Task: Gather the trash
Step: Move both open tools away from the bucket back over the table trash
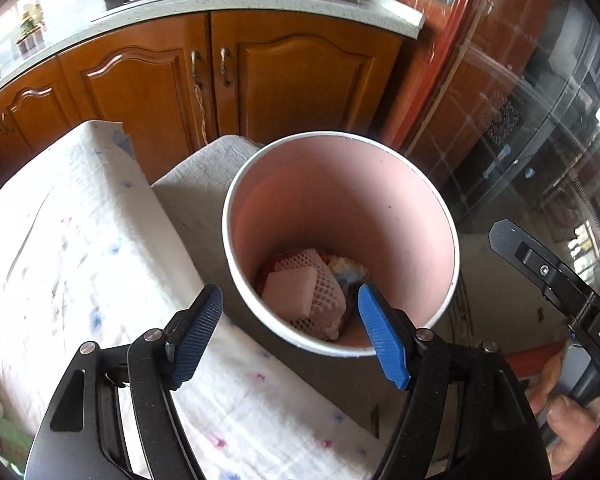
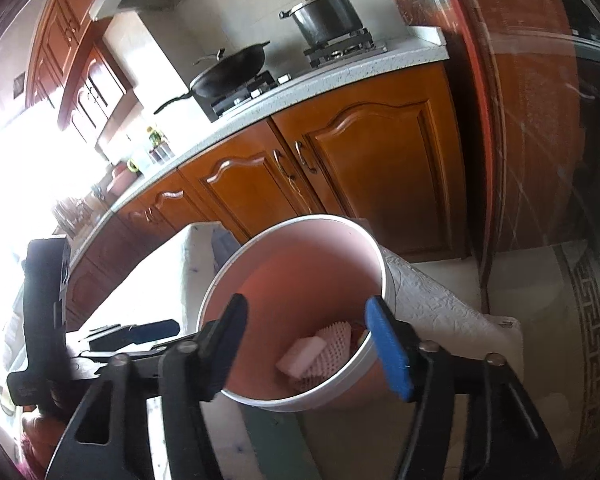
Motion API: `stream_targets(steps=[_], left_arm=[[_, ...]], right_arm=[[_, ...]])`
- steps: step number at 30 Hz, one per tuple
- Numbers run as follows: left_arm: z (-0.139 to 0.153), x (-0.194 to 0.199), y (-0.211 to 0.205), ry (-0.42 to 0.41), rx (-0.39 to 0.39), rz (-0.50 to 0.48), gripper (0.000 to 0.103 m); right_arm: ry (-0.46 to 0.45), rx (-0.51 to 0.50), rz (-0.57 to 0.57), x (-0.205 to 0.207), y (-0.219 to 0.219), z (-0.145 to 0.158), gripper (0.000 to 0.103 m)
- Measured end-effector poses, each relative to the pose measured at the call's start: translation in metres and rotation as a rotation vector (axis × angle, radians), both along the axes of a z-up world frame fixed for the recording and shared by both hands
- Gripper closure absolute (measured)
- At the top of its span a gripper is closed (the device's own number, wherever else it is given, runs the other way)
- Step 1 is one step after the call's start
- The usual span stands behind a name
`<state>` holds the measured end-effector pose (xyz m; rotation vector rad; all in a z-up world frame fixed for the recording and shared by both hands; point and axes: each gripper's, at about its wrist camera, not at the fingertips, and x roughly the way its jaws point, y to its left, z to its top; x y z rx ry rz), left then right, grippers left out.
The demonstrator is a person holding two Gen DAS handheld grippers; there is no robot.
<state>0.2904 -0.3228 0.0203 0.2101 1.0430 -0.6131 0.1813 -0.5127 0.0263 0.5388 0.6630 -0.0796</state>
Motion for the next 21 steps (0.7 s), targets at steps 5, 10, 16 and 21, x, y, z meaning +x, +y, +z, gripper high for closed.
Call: stream_targets(steps=[5,10,16,21], left_arm=[[0.005,-0.009,0.021,-0.013,-0.044,0.03,0.029],[0.011,-0.021,0.045,-0.031,-0.093,0.071,0.029],[0.018,-0.042,0.077,-0.064,-0.157,0.111,0.029],[0.021,-0.055,0.104,-0.071,-0.209,0.147,0.027]], right_arm=[[-0.037,0.012,-0.01,-0.011,0.007,0.003,0.03],[-0.075,0.002,-0.013,-0.021,0.018,0.008,0.022],[-0.113,0.01,-0.008,-0.033,0.032,0.013,0.022],[-0.11,0.015,0.023,-0.036,0.049,0.011,0.022]])
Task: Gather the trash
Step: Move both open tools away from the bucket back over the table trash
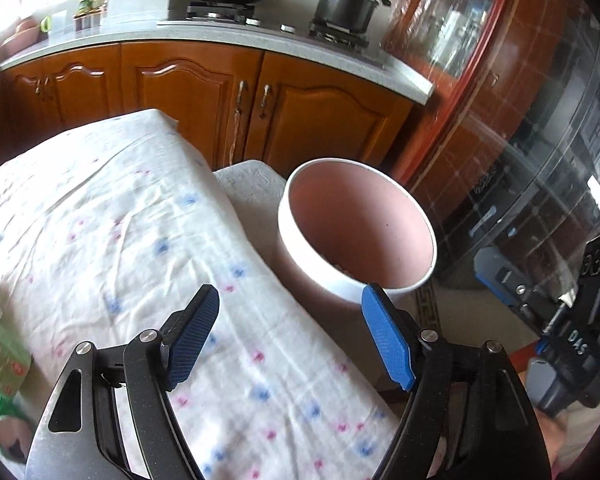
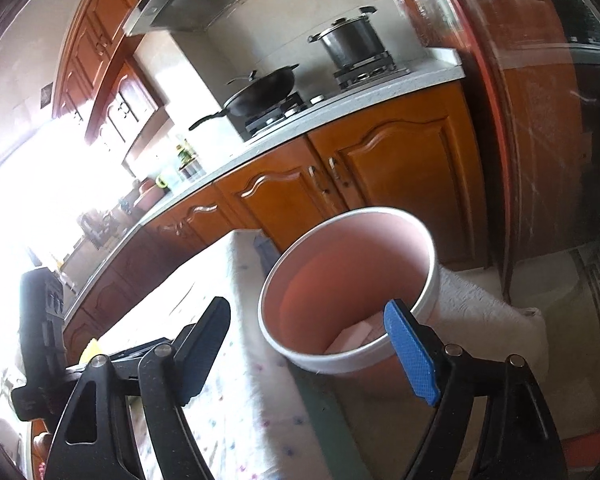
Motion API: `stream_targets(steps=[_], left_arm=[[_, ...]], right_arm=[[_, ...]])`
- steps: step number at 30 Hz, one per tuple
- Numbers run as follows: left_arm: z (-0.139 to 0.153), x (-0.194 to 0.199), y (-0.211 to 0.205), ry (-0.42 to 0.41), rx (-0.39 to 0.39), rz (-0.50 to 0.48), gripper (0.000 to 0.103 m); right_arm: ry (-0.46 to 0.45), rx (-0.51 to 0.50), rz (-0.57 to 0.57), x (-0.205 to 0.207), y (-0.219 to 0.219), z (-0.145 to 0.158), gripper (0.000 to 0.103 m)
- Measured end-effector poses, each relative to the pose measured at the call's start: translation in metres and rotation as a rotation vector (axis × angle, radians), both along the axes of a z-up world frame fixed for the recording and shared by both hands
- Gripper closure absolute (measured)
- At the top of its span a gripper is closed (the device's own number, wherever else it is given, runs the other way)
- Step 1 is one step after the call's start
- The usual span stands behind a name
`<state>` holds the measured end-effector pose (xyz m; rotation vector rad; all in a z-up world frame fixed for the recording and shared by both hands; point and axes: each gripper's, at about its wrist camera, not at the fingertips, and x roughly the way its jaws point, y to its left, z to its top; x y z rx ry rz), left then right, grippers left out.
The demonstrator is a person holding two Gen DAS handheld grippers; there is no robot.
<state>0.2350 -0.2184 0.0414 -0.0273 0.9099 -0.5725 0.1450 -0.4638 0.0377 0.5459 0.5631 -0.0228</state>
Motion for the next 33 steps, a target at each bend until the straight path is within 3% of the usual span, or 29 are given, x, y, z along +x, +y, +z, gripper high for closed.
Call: stream_targets(steps=[6,19,33], left_arm=[[0.0,-0.013,0.033,0.005,-0.042,0.048,0.027],[-0.003,-0.042,0.096,-0.017,-0.052,0.165,0.027],[0.002,-0.063,0.183,-0.047,-0.086,0.324,0.026]], right_arm=[[0.005,0.005,0.036,-0.003,0.02,-0.003,0.022],[0.011,0.018,0.113,-0.01,0.063,-0.014,0.022],[0.002,-0.009,0.271,-0.001,0.126,-0.014,0.022]])
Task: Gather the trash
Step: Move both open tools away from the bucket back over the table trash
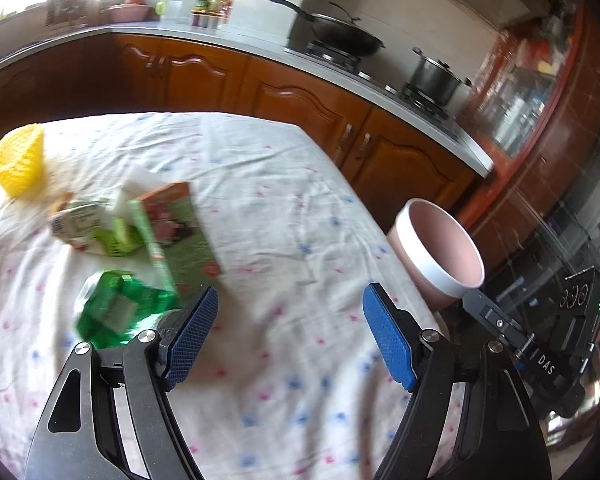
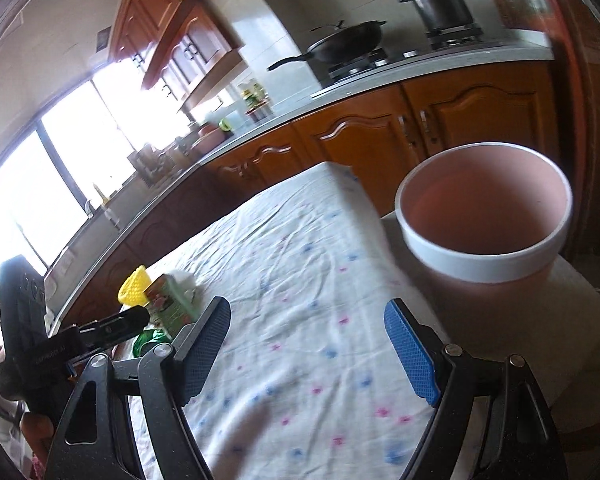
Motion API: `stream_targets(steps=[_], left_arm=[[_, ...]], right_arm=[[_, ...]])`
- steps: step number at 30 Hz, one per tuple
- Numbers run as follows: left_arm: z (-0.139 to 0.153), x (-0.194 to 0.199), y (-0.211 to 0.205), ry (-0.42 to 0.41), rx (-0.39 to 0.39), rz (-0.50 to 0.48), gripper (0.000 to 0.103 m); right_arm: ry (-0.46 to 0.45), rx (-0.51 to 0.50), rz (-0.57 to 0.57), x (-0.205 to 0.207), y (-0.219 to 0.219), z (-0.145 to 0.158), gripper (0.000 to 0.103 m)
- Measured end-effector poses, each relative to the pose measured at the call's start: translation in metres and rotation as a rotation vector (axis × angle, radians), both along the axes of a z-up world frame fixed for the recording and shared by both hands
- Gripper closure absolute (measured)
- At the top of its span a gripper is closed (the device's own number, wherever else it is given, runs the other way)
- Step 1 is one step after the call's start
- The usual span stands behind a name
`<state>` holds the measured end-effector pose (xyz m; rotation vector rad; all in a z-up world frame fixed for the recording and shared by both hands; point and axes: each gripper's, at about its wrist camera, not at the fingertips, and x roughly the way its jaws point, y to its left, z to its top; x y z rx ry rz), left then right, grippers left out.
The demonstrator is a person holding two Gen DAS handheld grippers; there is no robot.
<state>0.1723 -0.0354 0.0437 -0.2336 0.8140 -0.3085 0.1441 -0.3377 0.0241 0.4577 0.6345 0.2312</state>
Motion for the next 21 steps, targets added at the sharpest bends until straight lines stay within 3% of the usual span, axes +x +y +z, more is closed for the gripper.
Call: stream_targets(steps=[11,21], left_arm=[[0.0,0.003,0.075,-0.001,-0.006,0.155,0.026],[0.0,0.029,0.134,0.021,-0.002,0.282,0.026]], right_arm=[[-0.008,-0.034,0.183,0.018,0.057,0.005,0.022],[-0.021,-0.093,0.393,0.053,0.132,0.004,0.022]])
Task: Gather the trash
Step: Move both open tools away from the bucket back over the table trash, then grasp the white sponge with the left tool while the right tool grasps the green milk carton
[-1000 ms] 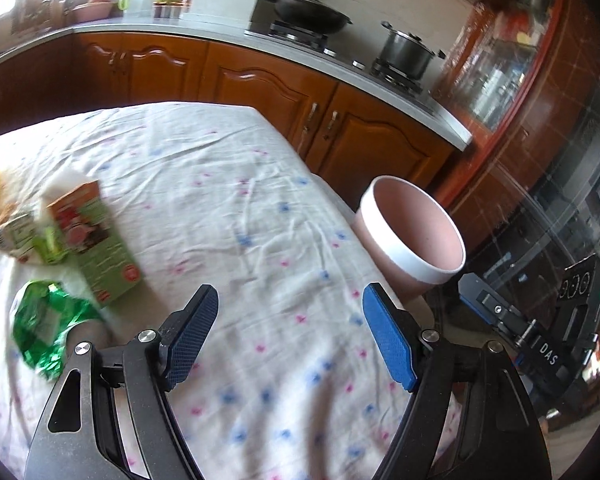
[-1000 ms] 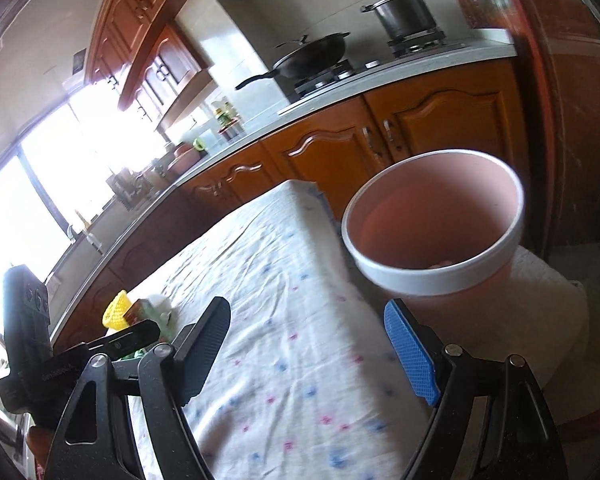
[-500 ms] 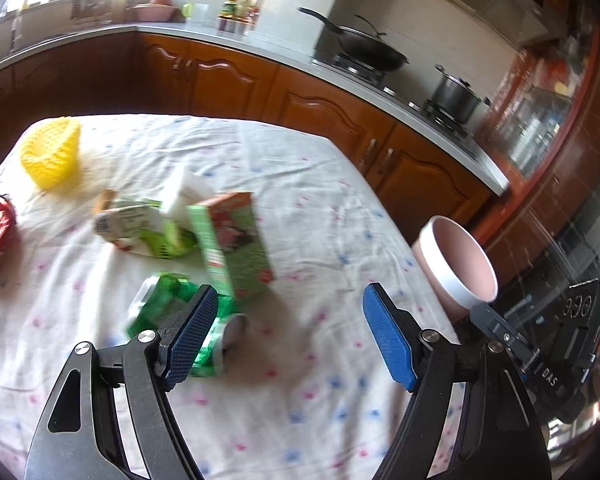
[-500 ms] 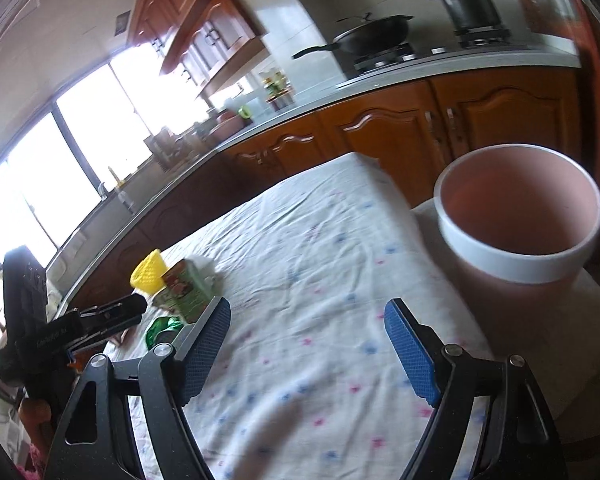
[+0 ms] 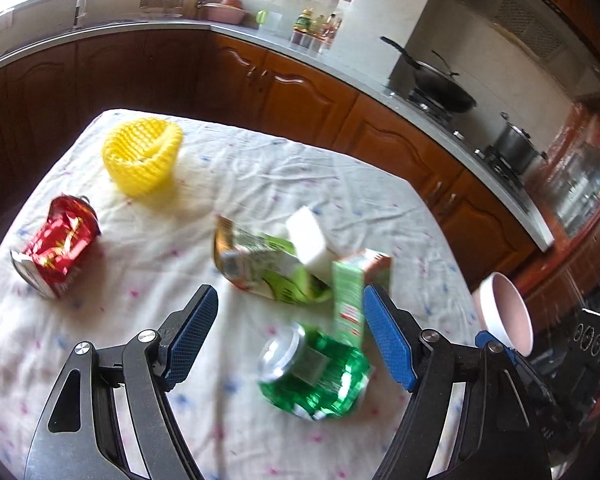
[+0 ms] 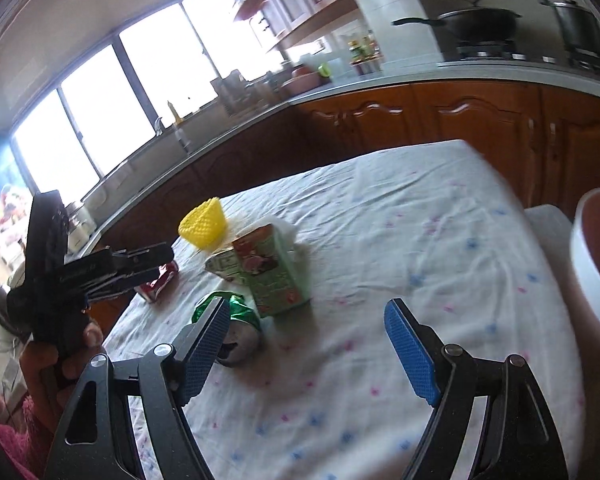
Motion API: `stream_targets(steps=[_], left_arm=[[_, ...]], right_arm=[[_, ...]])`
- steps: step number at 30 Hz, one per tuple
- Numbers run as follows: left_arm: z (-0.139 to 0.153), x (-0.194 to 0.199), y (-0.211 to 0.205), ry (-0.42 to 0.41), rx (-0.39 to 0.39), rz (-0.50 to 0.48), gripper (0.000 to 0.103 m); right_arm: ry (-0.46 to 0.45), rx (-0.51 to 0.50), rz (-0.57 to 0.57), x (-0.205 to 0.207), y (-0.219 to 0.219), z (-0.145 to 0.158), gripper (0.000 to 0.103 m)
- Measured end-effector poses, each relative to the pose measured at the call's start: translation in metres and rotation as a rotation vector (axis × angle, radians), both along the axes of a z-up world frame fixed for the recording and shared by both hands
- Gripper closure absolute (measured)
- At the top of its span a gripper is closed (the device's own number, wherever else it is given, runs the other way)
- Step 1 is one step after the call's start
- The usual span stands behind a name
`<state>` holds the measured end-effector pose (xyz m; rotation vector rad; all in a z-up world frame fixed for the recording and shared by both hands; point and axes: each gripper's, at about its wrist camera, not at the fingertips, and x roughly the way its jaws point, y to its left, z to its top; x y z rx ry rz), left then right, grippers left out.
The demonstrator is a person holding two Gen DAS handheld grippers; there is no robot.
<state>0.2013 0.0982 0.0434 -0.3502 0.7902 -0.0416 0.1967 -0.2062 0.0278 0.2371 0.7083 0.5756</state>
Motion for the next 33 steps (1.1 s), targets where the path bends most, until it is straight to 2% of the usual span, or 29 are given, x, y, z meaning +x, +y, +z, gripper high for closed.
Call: stream_targets(steps=[7,15,17,18,22,33], left_arm=[[0.0,0.036,0.007,0.034,0.022,-0.023,0.026],[-0.013,0.084,-0.005,0.112,0.06,-0.073,0.026],[-0.017,0.093,-0.011,0.126,0.071,-0.089,0.026],[-0.018,0.096,-0.015,0.132,0.08,-0.1,0.026],[-0.026,0.11,-0.033,0.159,0.125,-0.141,0.026],[-0.03,0.129,-0.088,0.17,0.189,-0.251,0.026]], right_arm=[[-0.018,-0.045,0.104,0.03,0.046,-0.007,0.022],[0.039,-0.115,0.16,0.062,0.086,-0.03,0.022],[0.066,-0.112,0.165,0.068,0.088,-0.037,0.03],[0.07,-0.115,0.162,0.069,0.088,-0.039,0.051],[0.06,-0.115,0.1,0.065,0.068,-0.036,0.057],[0.032,-0.01,-0.097,0.027,-0.029,-0.012,0.057]])
